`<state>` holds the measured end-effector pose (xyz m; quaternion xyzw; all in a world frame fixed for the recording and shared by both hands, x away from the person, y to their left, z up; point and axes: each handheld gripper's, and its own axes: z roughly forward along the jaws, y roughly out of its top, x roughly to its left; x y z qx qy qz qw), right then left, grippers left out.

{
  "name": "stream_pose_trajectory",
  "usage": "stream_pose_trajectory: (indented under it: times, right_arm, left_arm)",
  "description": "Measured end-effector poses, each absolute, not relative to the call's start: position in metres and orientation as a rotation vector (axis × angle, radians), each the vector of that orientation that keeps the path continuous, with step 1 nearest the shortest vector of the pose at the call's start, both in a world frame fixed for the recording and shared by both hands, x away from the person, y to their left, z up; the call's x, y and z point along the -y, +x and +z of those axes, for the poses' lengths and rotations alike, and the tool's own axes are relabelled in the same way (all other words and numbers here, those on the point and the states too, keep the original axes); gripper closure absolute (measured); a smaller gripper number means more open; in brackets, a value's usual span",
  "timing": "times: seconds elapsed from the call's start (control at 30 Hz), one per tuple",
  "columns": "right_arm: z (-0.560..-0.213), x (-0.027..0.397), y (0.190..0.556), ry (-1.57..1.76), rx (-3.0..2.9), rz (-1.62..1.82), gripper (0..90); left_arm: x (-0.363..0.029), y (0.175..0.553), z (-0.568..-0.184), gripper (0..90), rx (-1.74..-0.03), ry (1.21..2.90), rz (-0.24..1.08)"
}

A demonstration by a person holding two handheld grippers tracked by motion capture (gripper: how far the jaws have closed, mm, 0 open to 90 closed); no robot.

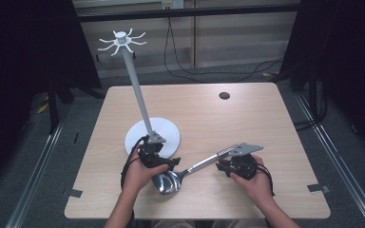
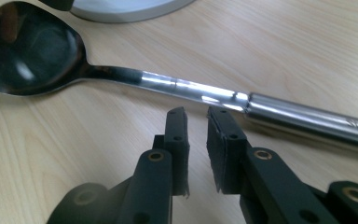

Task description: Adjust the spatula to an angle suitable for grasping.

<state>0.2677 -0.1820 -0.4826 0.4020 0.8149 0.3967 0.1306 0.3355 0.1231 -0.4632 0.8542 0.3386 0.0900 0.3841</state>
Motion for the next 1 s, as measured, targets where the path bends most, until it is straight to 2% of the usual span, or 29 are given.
stream_pose_trajectory:
  times: [0.33, 0.87, 1.0]
  right_arm:
    - [-0.483, 0.207, 0.261, 1.262, -2.313, 1.140, 53.0]
    - [-0.479, 0.220, 0.261, 1.292, -2.307, 1.131, 34.2]
    - [-0.479, 0.223, 0.262, 1.304, -2.311, 1.117, 27.6]
  left_arm:
    - [-0.100, 0.338, -0.466, 14.3, -0.795, 2.228, 0.200]
    - [-0.081, 0.336, -0.468, 21.4, -0.734, 2.323, 0.124]
    - [-0.074, 0.337, -0.469, 23.5, -0.673, 2.399, 0.108]
